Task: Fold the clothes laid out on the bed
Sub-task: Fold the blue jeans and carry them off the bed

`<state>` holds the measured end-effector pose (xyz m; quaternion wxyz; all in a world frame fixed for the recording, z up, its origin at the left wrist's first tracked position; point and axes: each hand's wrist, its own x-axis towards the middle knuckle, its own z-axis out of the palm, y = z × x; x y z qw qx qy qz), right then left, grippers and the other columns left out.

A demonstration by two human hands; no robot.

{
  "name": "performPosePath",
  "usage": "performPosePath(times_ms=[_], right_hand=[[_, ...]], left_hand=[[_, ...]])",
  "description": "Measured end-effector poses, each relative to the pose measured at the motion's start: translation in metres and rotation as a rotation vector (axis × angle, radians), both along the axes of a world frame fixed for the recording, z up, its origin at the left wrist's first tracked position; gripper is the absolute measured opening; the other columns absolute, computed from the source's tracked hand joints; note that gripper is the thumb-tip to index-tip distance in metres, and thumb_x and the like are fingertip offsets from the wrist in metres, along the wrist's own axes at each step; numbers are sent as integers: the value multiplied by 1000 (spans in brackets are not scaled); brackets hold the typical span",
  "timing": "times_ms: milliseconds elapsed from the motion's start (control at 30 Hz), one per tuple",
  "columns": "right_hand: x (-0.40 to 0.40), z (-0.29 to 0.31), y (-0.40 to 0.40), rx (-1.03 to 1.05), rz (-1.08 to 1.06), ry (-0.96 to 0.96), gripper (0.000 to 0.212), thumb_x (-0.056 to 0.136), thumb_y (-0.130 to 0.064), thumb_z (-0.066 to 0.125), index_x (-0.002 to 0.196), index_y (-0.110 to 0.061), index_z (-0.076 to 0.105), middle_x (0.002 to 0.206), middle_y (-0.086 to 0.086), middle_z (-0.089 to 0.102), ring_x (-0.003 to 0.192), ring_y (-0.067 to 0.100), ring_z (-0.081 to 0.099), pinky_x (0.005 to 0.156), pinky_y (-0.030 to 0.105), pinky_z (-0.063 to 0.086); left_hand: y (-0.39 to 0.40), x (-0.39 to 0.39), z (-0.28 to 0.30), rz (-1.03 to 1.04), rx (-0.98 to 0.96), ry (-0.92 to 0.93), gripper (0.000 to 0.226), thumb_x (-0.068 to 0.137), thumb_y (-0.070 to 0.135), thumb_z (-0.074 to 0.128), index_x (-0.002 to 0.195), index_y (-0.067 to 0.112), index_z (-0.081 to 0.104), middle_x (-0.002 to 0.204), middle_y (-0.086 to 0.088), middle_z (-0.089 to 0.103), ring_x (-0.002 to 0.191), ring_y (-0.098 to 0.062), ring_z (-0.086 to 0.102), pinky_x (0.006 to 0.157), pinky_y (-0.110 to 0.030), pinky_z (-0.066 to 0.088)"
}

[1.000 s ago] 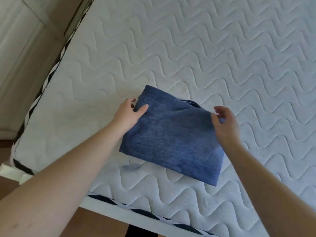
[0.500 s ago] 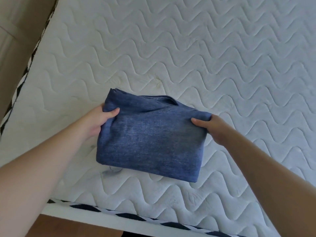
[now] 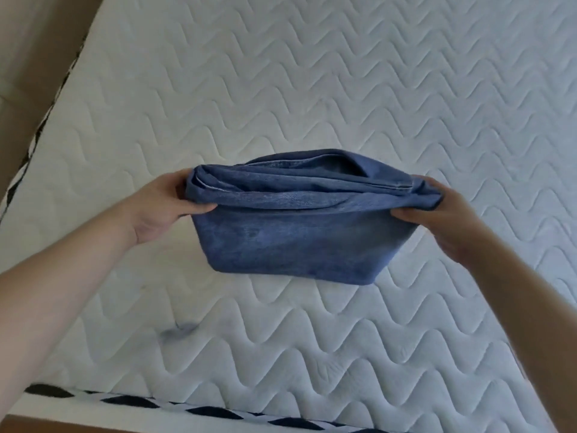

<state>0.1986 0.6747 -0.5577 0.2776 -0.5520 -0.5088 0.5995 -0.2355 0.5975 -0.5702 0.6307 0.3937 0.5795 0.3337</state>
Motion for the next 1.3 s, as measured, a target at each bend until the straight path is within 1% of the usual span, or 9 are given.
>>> performPosePath(times_ms=[133, 200, 333, 467, 600, 733, 933, 1067, 1300], right_hand=[[31, 30, 15, 206, -42, -263, 41, 67, 1, 84, 91, -29, 71, 87, -1, 72, 82, 15, 65, 79, 36, 54], [38, 34, 15, 309, -80, -384, 45, 71, 2, 79, 83, -39, 66, 75, -17, 68, 70, 1, 60, 68, 18, 50], [39, 10, -10, 468, -163, -563, 43, 74, -3, 75, 95, -37, 61, 84, -29, 66, 78, -5, 58, 66, 6, 41], [40, -50, -55, 647, -111, -634, 38, 66, 12, 75, 95, -8, 62, 104, 2, 67, 94, 17, 63, 86, 24, 46], [48, -102, -110, 577, 34, -835, 39, 64, 14, 73, 97, -3, 64, 112, 12, 65, 101, 37, 62, 89, 44, 43], [49, -122, -152, 439, 138, -915, 44, 77, 11, 66, 117, -6, 64, 136, 7, 58, 126, 29, 54, 101, 42, 39], [18, -101, -177, 89, -396, -703, 31, 94, -15, 57, 123, -22, 59, 126, -2, 57, 107, 12, 58, 86, 21, 45], [-31, -90, -181, -601, -834, -73, 33, 96, -23, 62, 121, -3, 55, 97, 10, 68, 77, 15, 69, 61, 23, 56], [-75, -83, -157, -884, -953, 286, 22, 89, -24, 71, 96, -6, 61, 92, 11, 69, 81, 18, 69, 67, 23, 58]], left_hand=[[43, 27, 43, -29, 268, 240, 50, 75, -11, 72, 97, 34, 72, 95, 17, 74, 85, 6, 65, 72, -10, 49], [57, 39, 49, -61, 427, 458, 52, 77, -18, 65, 98, 30, 67, 89, 19, 71, 82, 10, 61, 74, -6, 44], [51, 59, 30, -164, 701, 758, 57, 71, -16, 65, 109, 26, 64, 113, 10, 68, 103, -5, 62, 93, -13, 42], [8, 70, -28, -408, 843, 985, 52, 70, -14, 62, 115, 12, 59, 125, -7, 65, 106, -29, 63, 91, -34, 44], [-58, 76, -85, -620, 805, 1134, 27, 95, 18, 39, 115, 12, 56, 128, -18, 62, 103, -38, 65, 84, -43, 46], [-95, 85, -108, -652, 681, 1223, 40, 82, 7, 39, 110, 4, 66, 139, -16, 55, 106, -35, 65, 86, -44, 47], [-94, 107, -100, -542, 757, 1251, 36, 81, 6, 51, 116, 8, 61, 139, -11, 53, 124, -31, 53, 100, -44, 38], [-88, 136, -103, -683, 809, 1269, 50, 97, 41, 49, 140, 14, 52, 151, -8, 43, 139, -26, 41, 111, -46, 34], [-82, 177, -110, -830, 751, 1299, 68, 93, 57, 39, 151, 20, 36, 157, -8, 32, 145, -28, 30, 116, -50, 27]])
